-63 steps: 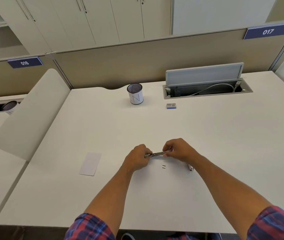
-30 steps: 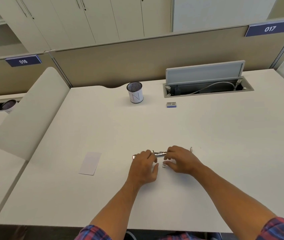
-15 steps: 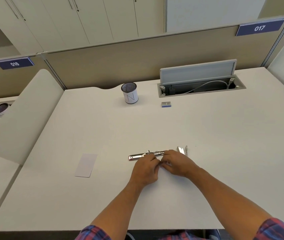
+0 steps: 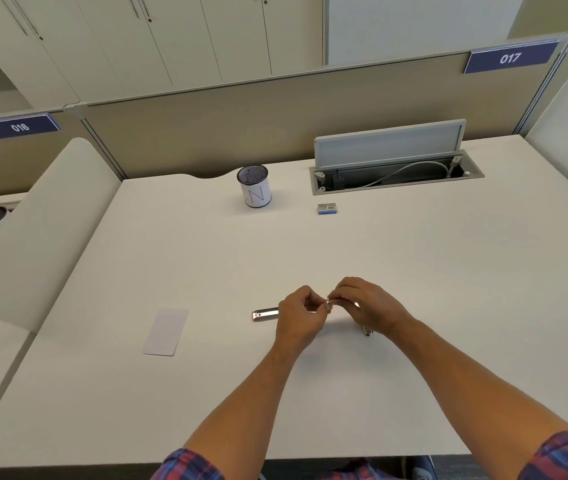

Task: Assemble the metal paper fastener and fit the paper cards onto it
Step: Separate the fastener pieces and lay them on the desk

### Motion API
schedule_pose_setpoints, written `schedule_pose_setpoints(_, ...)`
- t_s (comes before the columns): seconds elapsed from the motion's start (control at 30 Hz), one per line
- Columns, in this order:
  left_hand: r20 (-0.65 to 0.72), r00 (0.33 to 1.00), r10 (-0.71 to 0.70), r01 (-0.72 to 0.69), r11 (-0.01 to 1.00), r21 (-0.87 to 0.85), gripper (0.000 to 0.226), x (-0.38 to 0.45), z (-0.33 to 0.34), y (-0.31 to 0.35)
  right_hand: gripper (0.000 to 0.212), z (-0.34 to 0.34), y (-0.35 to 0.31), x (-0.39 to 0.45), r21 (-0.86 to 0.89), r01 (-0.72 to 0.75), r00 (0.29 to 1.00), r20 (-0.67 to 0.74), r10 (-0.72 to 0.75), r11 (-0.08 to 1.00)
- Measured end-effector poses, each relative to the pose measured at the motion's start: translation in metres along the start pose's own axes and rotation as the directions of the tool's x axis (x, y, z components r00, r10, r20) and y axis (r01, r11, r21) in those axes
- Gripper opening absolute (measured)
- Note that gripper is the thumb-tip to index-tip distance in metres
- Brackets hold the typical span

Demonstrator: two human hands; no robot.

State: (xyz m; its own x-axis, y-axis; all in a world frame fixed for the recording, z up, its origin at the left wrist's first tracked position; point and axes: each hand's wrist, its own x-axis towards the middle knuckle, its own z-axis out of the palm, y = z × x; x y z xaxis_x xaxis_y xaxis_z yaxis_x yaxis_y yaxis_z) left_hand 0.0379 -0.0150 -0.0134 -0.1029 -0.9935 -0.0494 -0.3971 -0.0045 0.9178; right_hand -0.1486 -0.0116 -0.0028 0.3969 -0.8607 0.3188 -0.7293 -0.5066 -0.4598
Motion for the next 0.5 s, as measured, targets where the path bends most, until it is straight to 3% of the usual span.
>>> schedule_pose_setpoints(0.07, -0.015, 0.999, -0.038, 0.038, 0.999, -0.018, 0.013, 0.005, 0.004, 0.003, 0.01, -0.003, 0.005, 0.001, 0.011, -0.065, 0.998, -0.025, 0.065, 0.998)
schedule_pose_setpoints(0.13, -0.032, 0.998, -0.051, 0.05, 0.998, -0.023, 0.014, 0.008, 0.008, 0.005, 0.011, -0.007, 0.014, 0.001, 0.074, -0.259, 0.961, -0.077, 0.264, 0.963)
schedule_pose_setpoints(0.17, -0.041, 0.997, -0.058, 0.056, 0.998, -0.032, 0.013, 0.009, 0.01, 0.005, 0.011, -0.01, 0.021, 0.0, 0.099, -0.397, 0.909, -0.096, 0.406, 0.912)
schedule_pose_setpoints(0.27, -0.084, 0.995, -0.052, 0.048, 0.998, -0.048, 0.013, 0.011, 0.011, 0.006, 0.018, -0.02, 0.048, -0.013, 0.06, -0.749, 0.653, -0.108, 0.75, 0.66)
schedule_pose_setpoints(0.33, -0.104, 0.994, -0.033, 0.028, 0.998, -0.05, 0.016, 0.011, 0.01, 0.006, 0.018, -0.026, 0.055, -0.022, -0.002, -0.825, 0.564, -0.062, 0.823, 0.565)
schedule_pose_setpoints(0.5, -0.109, 0.994, -0.006, -0.001, 0.998, -0.064, 0.019, 0.01, 0.01, 0.008, 0.008, -0.029, 0.053, -0.017, -0.037, -0.82, 0.569, 0.048, 0.821, 0.571)
